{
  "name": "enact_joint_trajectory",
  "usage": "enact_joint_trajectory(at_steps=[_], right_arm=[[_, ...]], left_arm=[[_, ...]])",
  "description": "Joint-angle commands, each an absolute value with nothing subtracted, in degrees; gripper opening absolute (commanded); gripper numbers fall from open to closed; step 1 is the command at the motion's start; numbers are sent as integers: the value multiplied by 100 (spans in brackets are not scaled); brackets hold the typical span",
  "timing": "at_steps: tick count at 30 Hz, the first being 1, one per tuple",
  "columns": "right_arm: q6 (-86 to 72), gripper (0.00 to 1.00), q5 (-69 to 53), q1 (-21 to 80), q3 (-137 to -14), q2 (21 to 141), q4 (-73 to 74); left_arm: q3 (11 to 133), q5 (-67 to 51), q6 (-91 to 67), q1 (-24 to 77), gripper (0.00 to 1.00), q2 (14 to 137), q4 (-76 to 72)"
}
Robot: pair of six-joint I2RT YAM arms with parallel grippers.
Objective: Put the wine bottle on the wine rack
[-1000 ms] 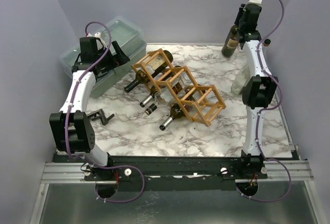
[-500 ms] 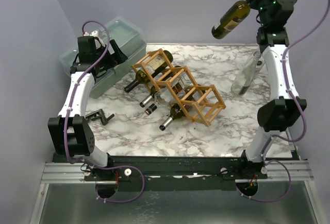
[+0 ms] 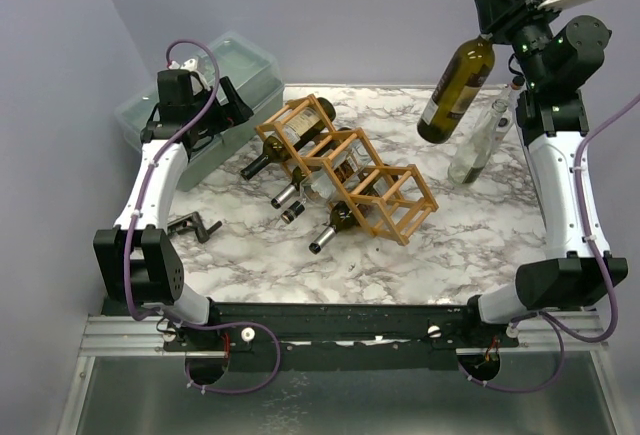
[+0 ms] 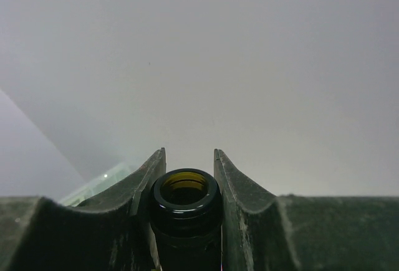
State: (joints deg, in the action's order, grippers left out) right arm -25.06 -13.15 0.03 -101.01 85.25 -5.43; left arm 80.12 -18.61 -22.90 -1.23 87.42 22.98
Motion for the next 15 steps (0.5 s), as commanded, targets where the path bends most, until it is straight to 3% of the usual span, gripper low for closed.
enact_joint_trajectory(at_steps=[1, 5, 15], right_arm=[[-2667, 0, -1648, -9, -9902, 7993, -309], [-2618, 1, -1901, -9, -9903, 7832, -18], [-2228, 1, -2345, 1140, -10294, 7587, 1021]], left_arm=[[7937, -1782, -2268, -18, 99, 8592, 2250], [7933, -1728, -2241, -18, 99, 8535, 2253], [7926, -1671, -2250, -18, 98, 8402, 2245]])
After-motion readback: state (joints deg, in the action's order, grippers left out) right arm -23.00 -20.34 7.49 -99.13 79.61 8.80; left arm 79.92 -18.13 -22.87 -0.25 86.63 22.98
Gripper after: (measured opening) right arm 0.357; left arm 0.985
